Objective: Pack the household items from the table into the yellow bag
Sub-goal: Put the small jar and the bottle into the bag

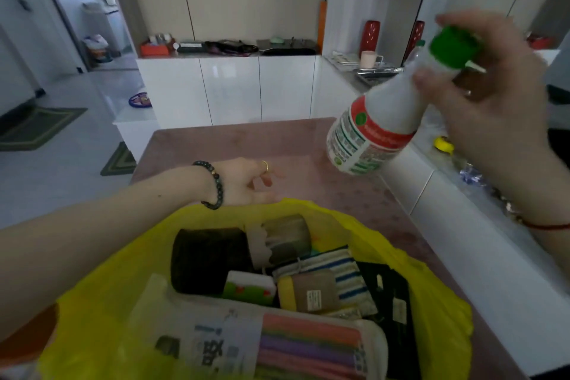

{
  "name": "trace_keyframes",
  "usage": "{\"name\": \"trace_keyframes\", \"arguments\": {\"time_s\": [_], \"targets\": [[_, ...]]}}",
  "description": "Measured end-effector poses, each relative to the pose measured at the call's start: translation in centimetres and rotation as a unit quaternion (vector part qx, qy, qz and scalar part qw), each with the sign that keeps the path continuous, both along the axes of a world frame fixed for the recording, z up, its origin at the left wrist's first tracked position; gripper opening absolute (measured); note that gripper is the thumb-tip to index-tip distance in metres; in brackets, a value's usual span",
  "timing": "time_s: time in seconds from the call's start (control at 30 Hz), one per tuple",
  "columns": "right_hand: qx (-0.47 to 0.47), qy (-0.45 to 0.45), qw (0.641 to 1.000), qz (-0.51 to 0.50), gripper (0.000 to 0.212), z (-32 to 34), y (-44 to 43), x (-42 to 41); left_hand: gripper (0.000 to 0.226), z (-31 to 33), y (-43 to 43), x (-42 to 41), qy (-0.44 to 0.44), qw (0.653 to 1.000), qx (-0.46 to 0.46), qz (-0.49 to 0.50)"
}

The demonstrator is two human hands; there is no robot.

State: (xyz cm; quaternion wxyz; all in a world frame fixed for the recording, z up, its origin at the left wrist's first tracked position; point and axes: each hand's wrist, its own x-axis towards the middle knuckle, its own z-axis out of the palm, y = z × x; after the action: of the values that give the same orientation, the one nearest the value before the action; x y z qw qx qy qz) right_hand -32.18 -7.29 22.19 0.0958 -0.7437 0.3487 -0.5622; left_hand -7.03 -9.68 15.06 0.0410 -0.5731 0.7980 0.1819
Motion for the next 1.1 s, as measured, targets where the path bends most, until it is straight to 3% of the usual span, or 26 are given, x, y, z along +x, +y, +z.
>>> {"name": "trace_keyframes", "arguments": {"time_s": [0.1,0.2,0.27,0.33,0.53,0.63,0.73,0.77,0.83,0.9,0.93,1.0,1.07,1.1], "targets": [[-0.029,-0.034,0.998,0.053,0.044,1.2,3.3,3.3,0.052,1.4,3.3,2.8,-0.005,0.999,-0.034,0.024],[0.03,-0.006,0.996,0.087,0.044,-0.3,6.2,6.3,0.058,2.3,6.7,5.8,-0.061,0.993,-0.08,0.058],[0.037,0.056,0.995,0.079,0.046,-2.4,7.9,7.6,0.066,2.3,8.7,7.7,-0.091,0.988,-0.091,0.088],[-0.018,0.149,0.987,0.053,0.042,-5.0,9.0,8.3,0.073,2.0,10.7,9.3,-0.097,0.985,-0.077,0.124],[-0.112,0.366,0.924,0.021,0.037,-11.3,12.2,10.6,0.082,0.4,14.7,11.7,-0.06,0.961,0.086,0.255],[-0.137,0.393,0.907,0.059,0.036,-13.2,13.0,13.3,0.06,0.1,15.2,11.7,0.045,0.944,0.145,0.293],[-0.125,0.408,0.898,0.109,0.039,-15.1,12.7,15.9,0.043,0.4,15.3,12.1,0.248,0.903,0.172,0.305],[-0.117,0.423,0.89,0.121,0.037,-15.7,12.4,16.5,0.045,0.8,15.3,12.5,0.336,0.876,0.175,0.299],[-0.065,0.465,0.87,0.149,0.035,-16.7,12.0,17.3,0.038,1.9,15.3,12.6,0.513,0.787,0.166,0.3],[-0.014,0.475,0.863,0.171,0.035,-16.6,11.9,17.6,0.019,3.3,15.1,12.7,0.615,0.716,0.139,0.3],[0.007,0.467,0.867,0.176,0.036,-16.2,11.9,17.2,0.019,4.1,15.2,12.7,0.638,0.698,0.126,0.3],[-0.022,0.435,0.894,0.103,0.041,-14.8,11.9,15.5,0.023,4.8,15.1,13.0,0.66,0.686,0.11,0.285],[-0.092,0.38,0.912,-0.124,0.062,-13.1,11.0,12.6,0.026,5.2,15.0,13.2,0.675,0.68,0.095,0.269],[-0.049,0.356,0.901,-0.244,0.075,-12.0,10.3,11.0,0.026,5.3,14.9,13.3,0.682,0.676,0.086,0.265]]}}
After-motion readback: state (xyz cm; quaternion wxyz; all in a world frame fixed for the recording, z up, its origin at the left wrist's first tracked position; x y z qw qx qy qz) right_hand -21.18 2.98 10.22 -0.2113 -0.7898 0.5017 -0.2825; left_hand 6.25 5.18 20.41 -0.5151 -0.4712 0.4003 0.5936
